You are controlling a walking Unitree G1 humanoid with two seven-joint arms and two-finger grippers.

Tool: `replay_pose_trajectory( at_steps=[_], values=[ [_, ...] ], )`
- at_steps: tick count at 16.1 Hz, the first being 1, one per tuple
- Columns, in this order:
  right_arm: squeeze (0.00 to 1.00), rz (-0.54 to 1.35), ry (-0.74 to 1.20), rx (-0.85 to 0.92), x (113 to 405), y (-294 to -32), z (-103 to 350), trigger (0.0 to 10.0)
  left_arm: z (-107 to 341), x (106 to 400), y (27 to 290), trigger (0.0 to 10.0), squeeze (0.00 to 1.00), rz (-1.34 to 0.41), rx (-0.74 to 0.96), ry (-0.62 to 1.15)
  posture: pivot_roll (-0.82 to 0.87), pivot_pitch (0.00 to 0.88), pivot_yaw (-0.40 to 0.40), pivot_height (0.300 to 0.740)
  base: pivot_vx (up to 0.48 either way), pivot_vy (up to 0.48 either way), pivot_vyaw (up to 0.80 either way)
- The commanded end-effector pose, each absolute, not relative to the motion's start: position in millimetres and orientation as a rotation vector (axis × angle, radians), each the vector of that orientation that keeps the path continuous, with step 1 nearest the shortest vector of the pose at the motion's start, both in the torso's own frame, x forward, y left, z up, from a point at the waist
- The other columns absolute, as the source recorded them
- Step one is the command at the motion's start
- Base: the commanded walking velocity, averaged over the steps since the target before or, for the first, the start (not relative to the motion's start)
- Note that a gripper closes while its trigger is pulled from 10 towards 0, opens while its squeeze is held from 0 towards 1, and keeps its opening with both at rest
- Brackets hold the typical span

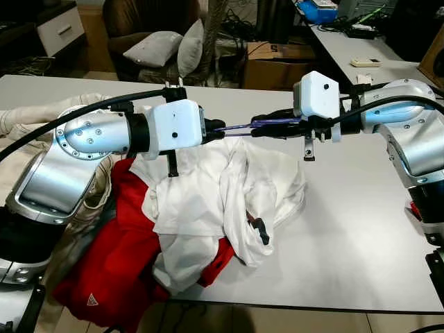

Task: Hang hanger

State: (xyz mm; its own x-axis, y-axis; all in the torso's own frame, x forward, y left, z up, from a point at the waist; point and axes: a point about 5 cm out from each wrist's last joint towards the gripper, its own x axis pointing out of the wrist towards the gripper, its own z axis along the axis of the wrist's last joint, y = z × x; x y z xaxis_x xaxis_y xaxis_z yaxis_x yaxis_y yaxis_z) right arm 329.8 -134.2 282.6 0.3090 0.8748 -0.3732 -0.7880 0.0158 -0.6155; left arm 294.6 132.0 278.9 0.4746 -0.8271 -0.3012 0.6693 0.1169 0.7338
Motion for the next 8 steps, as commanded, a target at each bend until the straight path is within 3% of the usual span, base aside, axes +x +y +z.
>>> replay_pose_trajectory(
  at_steps=[1,2,6,7,8],
  values=[
    [0.0,1.286,-0.178,-0.84,327.4,-136.3,294.7,0.0,281.2,293.1,132.5,10.0,0.83,-1.155,0.903,-0.192,0.01,0.0,-0.026,0.74,0.0,0.0,0.0],
    [0.0,1.294,-0.179,-0.833,326.3,-136.7,294.4,0.0,282.9,292.7,134.8,10.0,1.0,-1.17,0.868,-0.191,0.01,0.0,-0.026,0.74,0.0,0.0,0.0],
    [0.0,1.321,-0.122,-0.81,318.7,-145.2,285.3,0.0,287.3,289.6,149.3,10.0,1.0,-1.188,0.741,-0.231,0.0,0.0,-0.02,0.74,0.0,0.0,0.0],
    [0.0,1.303,-0.105,-0.795,315.6,-152.1,283.7,0.0,287.4,285.8,156.6,10.0,0.0,-1.194,0.688,-0.233,-0.01,0.0,-0.018,0.74,0.0,0.0,0.0],
    [0.0,1.284,-0.076,-0.763,311.9,-160.7,282.6,0.0,289.1,281.6,162.1,10.0,0.0,-1.199,0.623,-0.246,-0.02,0.0,-0.014,0.74,0.0,0.0,0.0]
  ],
)
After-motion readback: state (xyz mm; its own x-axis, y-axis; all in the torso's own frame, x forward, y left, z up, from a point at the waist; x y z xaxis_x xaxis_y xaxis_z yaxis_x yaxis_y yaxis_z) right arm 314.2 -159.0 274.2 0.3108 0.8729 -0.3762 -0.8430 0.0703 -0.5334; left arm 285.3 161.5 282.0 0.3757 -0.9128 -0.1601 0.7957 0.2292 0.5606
